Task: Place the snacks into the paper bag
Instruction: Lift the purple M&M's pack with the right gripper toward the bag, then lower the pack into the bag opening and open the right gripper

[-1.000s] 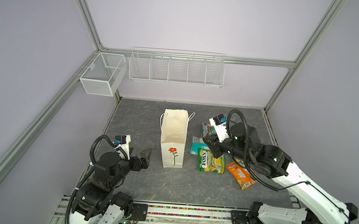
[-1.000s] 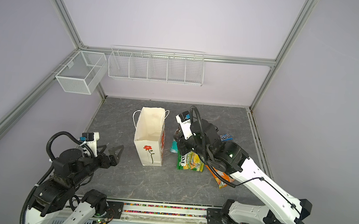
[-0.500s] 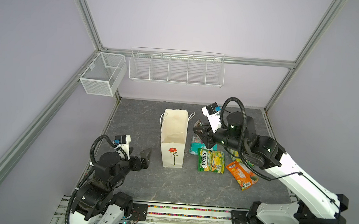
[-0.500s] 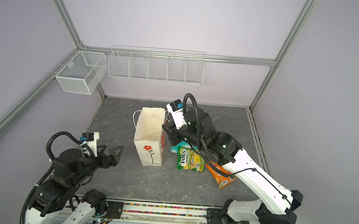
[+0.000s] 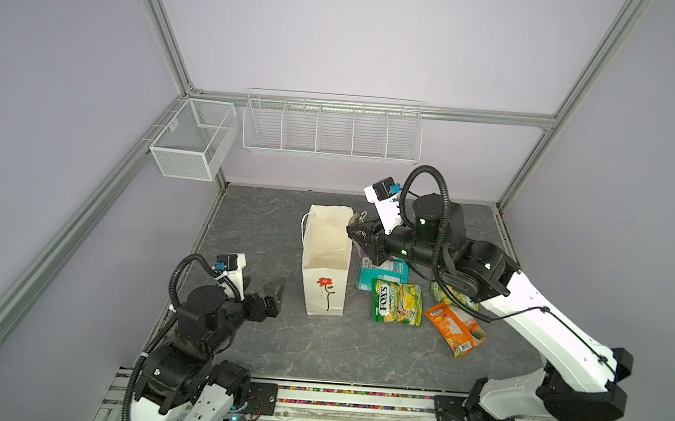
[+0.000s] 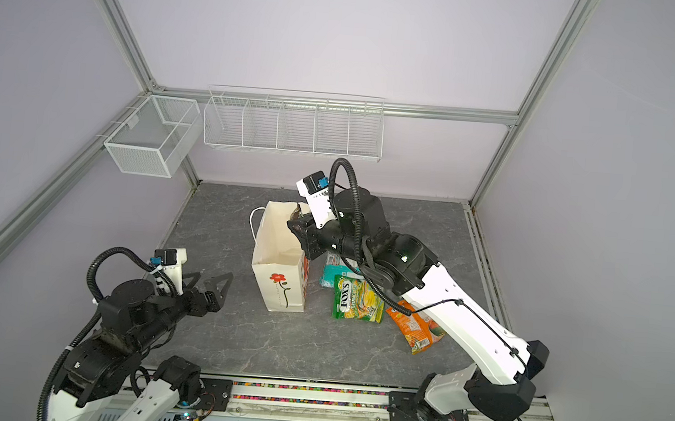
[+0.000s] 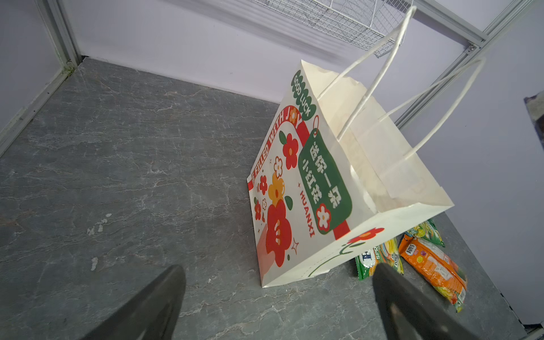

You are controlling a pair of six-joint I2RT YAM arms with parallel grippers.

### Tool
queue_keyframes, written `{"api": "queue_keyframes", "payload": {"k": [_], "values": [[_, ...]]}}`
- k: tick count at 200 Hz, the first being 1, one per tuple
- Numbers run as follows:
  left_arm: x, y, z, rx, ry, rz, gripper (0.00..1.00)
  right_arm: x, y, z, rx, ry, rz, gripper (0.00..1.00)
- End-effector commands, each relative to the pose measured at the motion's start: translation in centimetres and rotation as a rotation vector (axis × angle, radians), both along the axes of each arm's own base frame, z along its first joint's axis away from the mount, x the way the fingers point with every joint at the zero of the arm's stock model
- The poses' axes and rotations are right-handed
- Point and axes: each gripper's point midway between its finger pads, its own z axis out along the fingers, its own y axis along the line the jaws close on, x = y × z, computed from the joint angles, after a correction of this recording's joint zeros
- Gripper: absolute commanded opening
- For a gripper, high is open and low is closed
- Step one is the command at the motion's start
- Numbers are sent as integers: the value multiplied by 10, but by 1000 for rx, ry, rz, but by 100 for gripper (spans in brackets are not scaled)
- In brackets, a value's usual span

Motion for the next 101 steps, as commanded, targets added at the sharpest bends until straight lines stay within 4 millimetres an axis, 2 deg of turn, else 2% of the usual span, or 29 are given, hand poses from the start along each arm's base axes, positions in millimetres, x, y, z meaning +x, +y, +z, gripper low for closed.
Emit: {"api": "queue_keyframes", "payload": {"k": [1,101], "values": [[-1,-2,-1,7,-8,-15,99,-3,10,21,57,-30,36,23],[-2,-2,0,4,-13,-22,99,8,34,24,65,-16,64,23]]}}
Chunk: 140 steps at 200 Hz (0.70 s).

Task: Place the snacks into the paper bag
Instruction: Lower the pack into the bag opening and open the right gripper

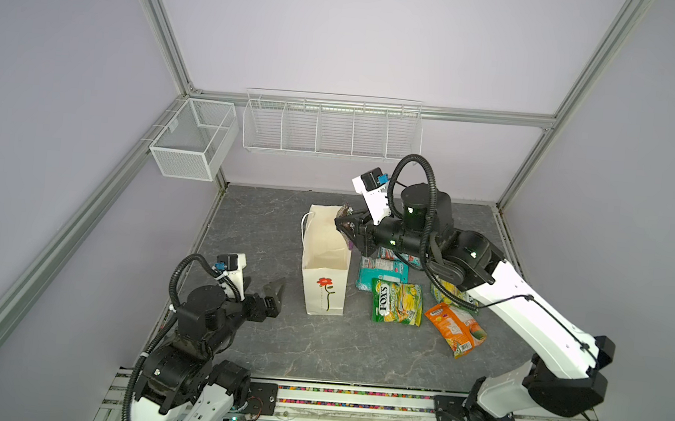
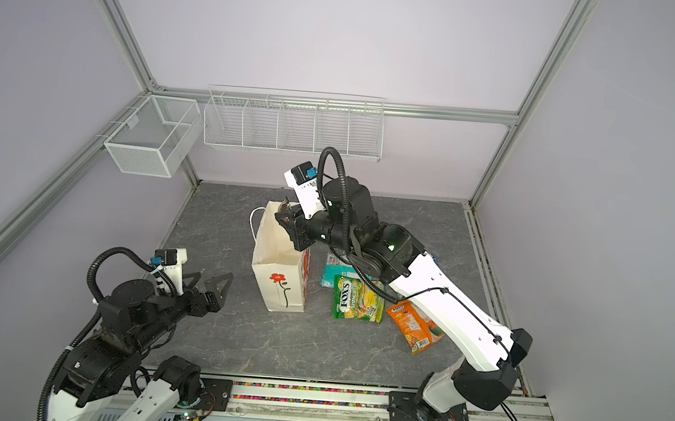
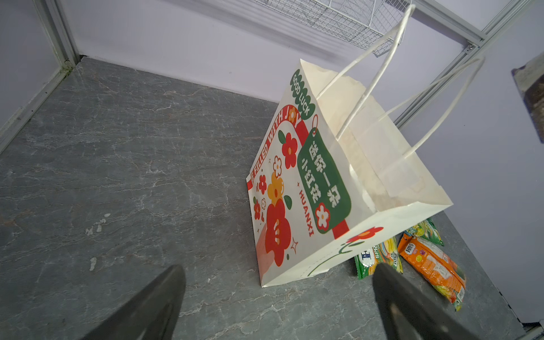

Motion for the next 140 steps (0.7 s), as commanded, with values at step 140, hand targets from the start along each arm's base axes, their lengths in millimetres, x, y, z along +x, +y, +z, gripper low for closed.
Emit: {"api": "queue_keyframes", "payload": {"k": [140], "values": [[-3,-1,1,4,-21,-16,99,21,34,-4,31,36,36,23]]}}
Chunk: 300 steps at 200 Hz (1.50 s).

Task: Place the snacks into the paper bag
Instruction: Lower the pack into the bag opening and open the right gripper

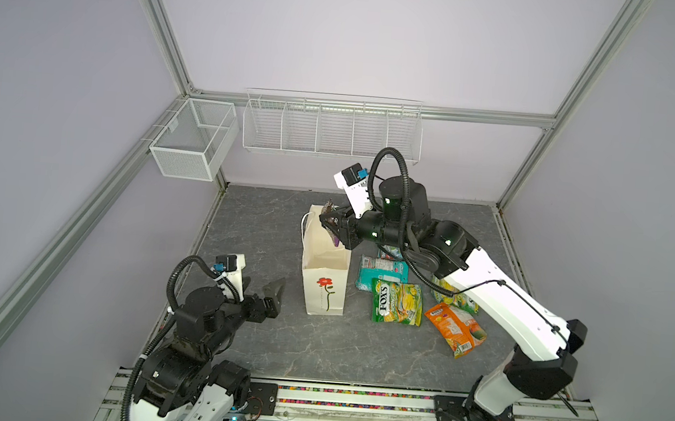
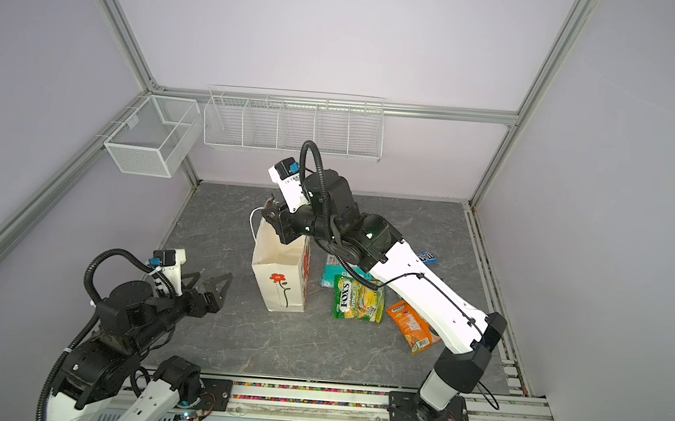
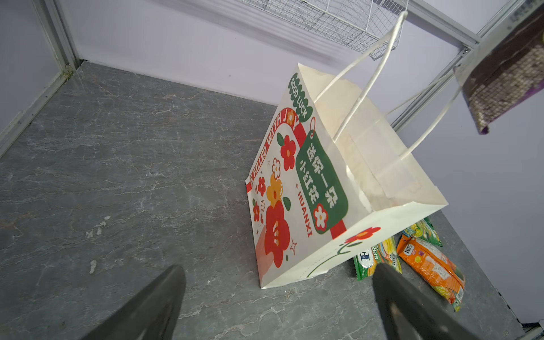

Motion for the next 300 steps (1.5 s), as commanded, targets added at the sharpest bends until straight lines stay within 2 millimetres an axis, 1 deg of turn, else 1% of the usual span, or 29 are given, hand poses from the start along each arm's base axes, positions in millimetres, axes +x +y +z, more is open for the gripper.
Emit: {"api": "queue_keyframes", "payload": {"k": [1,74,103,140,219,244,273,300], "values": [[-1,-2,-2,7,-7,-15,99,7,4,9,43,2,1,23],[-2,-2,-1,5,-10,-17,99,30,3,-9,65,86,-23,24],[-2,-2,-1,6,-9,-15,99,35,1,-17,72,121,-33,26],[-2,-2,-1,5,-10,-15,99,42,-3,-25,81,153,-44,26],[-1,-2,-2,6,-8,-15,99,47,-5,-49,67,214,-51,27],[-1,-2,-1,6,-9,-15,99,47,-6,-54,62,223,-54,30],[-2,-2,-2,5,-7,-15,99,48,-7,-57,59,231,-57,36],[-1,-2,-2,5,-6,-15,99,47,-7,-58,58,233,-58,37]]}}
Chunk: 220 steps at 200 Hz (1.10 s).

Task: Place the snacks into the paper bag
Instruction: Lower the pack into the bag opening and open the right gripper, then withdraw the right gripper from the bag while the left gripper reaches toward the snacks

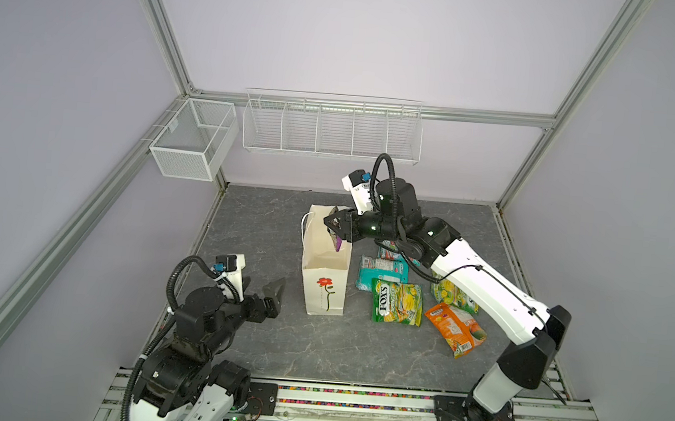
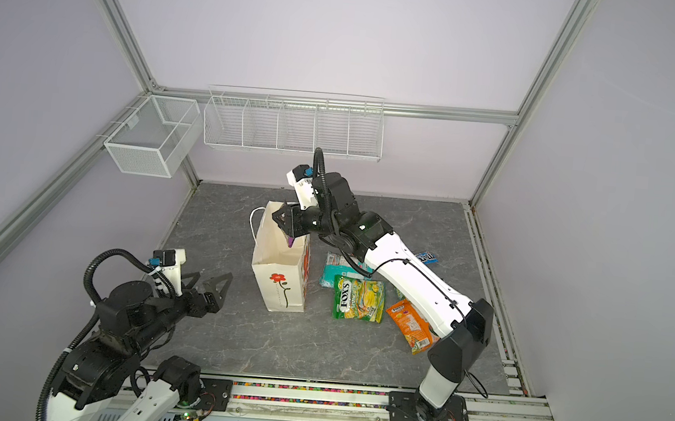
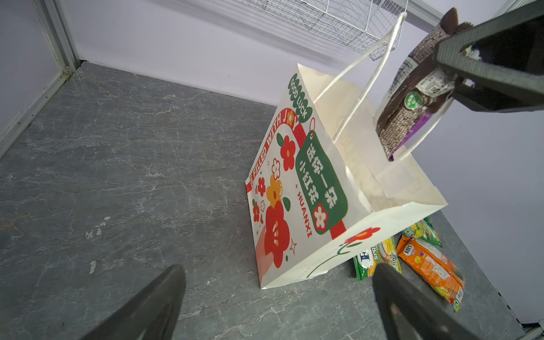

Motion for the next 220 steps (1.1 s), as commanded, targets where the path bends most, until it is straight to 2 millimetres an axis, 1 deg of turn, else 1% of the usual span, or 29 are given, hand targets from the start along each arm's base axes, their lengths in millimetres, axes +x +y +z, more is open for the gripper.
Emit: {"api": "queue_keyframes", "payload": {"k": [1,61,107,167,197,220], "values": [[-1,-2,-3,6,-5,-14,99,0,-1,6,26,-11,3,37],[0,-2,-3,7,-1,-16,99,-2,-4,7,27,-12,2,39],[0,-3,-4,7,1,-17,99,-3,-4,6,24,-11,6,46],[0,-3,-4,8,1,-18,99,-5,-6,9,29,-11,10,52],[0,-3,-3,7,0,-17,99,-8,-10,12,33,-20,7,53],[0,-3,-3,7,1,-16,99,-12,-14,15,38,-26,5,56]]}}
